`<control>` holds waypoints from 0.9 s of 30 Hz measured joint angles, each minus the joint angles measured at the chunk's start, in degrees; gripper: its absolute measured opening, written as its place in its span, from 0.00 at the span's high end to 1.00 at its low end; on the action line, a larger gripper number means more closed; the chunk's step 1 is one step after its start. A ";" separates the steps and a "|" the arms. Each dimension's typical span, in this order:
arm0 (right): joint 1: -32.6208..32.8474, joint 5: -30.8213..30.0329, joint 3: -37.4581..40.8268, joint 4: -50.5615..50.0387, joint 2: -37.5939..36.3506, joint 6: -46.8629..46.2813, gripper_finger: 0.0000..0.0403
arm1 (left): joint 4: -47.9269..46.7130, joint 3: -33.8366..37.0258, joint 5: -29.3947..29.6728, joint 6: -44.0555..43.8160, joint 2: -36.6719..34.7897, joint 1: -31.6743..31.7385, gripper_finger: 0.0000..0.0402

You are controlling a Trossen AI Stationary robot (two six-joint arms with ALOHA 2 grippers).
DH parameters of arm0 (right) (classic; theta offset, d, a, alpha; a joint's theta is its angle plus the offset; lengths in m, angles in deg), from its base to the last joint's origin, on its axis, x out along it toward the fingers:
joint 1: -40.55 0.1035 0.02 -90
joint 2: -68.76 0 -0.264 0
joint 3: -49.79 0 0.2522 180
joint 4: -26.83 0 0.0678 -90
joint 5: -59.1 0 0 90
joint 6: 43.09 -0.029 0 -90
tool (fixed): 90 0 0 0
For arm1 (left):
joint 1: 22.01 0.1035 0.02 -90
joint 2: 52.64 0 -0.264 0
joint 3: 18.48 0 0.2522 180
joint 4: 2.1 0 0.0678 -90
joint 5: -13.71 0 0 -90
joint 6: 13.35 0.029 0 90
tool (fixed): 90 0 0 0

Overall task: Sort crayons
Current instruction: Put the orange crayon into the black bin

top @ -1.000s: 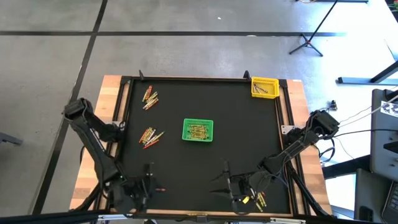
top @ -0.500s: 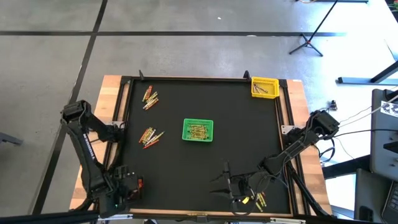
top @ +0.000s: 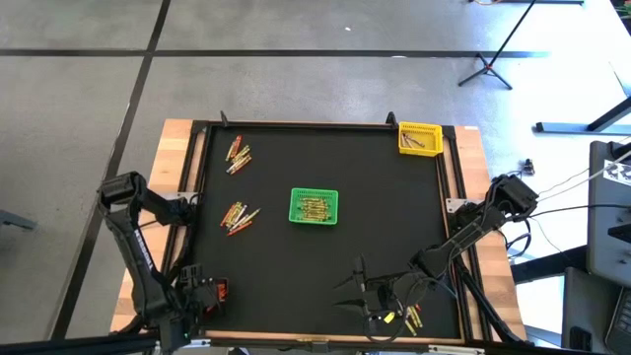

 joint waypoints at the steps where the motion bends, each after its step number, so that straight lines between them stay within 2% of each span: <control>1: 0.00 0.02 0.00 -0.06 0.00 0.00 0.58 | -0.02 0.00 -0.19 -0.52 -0.04 0.29 0.84; 7: 0.00 0.00 0.00 0.00 0.00 0.00 0.58 | 0.40 0.00 -5.89 -0.12 -0.11 2.61 0.75; 11: 0.45 -1.65 -0.05 -0.78 -0.17 -1.57 0.58 | 3.85 0.00 -3.35 3.25 -1.54 3.78 0.75; 15: 2.89 -4.76 -1.98 -12.46 -2.67 -8.77 0.58 | 9.64 0.00 4.78 7.26 -4.42 4.92 0.75; 19: 5.64 -5.54 -4.36 -29.58 -6.02 -23.03 0.58 | 16.33 0.00 16.28 14.48 -6.64 6.25 0.75; 23: 7.94 -3.93 -4.75 -42.80 -8.29 -39.65 0.58 | 22.80 0.00 25.55 24.35 -7.29 8.17 0.75; 27: 9.90 1.72 -4.79 -56.31 -8.97 -58.20 0.58 | 28.57 0.00 32.06 33.25 -7.29 10.62 0.75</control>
